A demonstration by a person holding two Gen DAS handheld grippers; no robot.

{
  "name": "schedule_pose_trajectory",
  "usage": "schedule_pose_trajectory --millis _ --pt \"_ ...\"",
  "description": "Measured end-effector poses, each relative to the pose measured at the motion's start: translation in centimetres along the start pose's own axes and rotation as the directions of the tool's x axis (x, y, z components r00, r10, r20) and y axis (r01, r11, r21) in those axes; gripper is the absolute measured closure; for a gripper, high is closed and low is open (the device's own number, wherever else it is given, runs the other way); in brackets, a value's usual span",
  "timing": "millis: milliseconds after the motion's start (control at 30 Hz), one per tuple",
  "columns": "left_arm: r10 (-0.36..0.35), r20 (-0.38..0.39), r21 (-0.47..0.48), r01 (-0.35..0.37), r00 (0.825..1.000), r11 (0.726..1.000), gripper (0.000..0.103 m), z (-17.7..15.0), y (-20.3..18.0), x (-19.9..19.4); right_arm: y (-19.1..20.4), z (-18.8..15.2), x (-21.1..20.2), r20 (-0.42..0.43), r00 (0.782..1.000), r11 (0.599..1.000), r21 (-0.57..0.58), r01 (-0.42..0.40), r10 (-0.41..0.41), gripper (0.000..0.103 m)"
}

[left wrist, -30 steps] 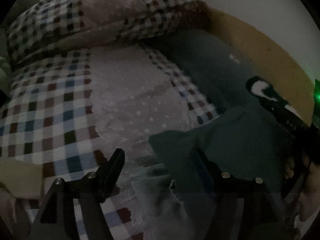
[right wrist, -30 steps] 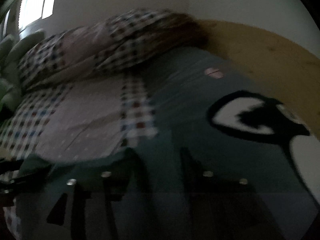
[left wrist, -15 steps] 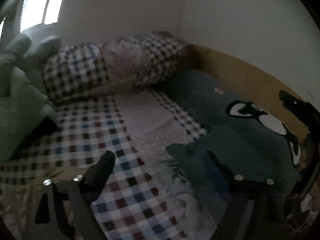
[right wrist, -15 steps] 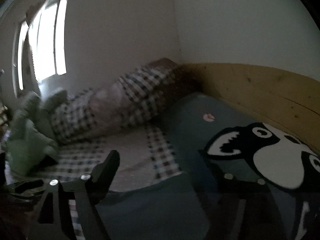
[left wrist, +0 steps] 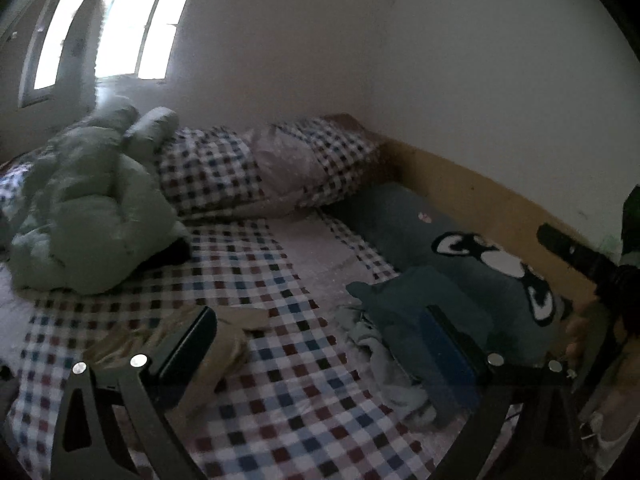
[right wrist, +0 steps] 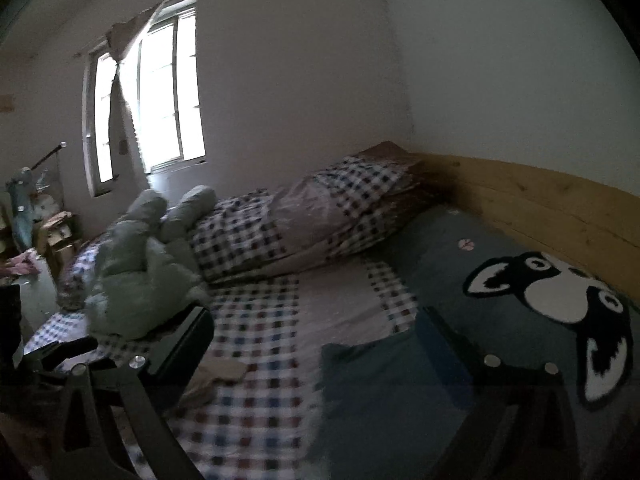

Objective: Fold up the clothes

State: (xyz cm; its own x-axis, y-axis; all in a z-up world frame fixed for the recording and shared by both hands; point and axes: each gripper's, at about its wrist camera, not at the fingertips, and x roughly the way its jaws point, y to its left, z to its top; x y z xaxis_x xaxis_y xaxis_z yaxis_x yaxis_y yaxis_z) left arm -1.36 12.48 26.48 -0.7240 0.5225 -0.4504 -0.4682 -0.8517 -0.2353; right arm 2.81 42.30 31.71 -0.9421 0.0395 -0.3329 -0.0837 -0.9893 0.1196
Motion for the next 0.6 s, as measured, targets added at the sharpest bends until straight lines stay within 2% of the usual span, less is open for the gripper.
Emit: schedule_pose_trajectory --millis 300,600 --pt "0.08 0.11 -0.081 -0.071 0.991 0.994 0.001 -1.3 4.2 -12.8 6.9 -0.2 -7.9 0.041 0.992 0.993 0.019 -0.118 0.117 0.0" --pt "0.184 0.148 -0.159 -0.161 0.972 0.974 0.001 -4.5 7.8 -19.3 11.9 -2.5 -10.8 0.011 0.984 0.984 -0.003 -0.18 0.18 0.0"
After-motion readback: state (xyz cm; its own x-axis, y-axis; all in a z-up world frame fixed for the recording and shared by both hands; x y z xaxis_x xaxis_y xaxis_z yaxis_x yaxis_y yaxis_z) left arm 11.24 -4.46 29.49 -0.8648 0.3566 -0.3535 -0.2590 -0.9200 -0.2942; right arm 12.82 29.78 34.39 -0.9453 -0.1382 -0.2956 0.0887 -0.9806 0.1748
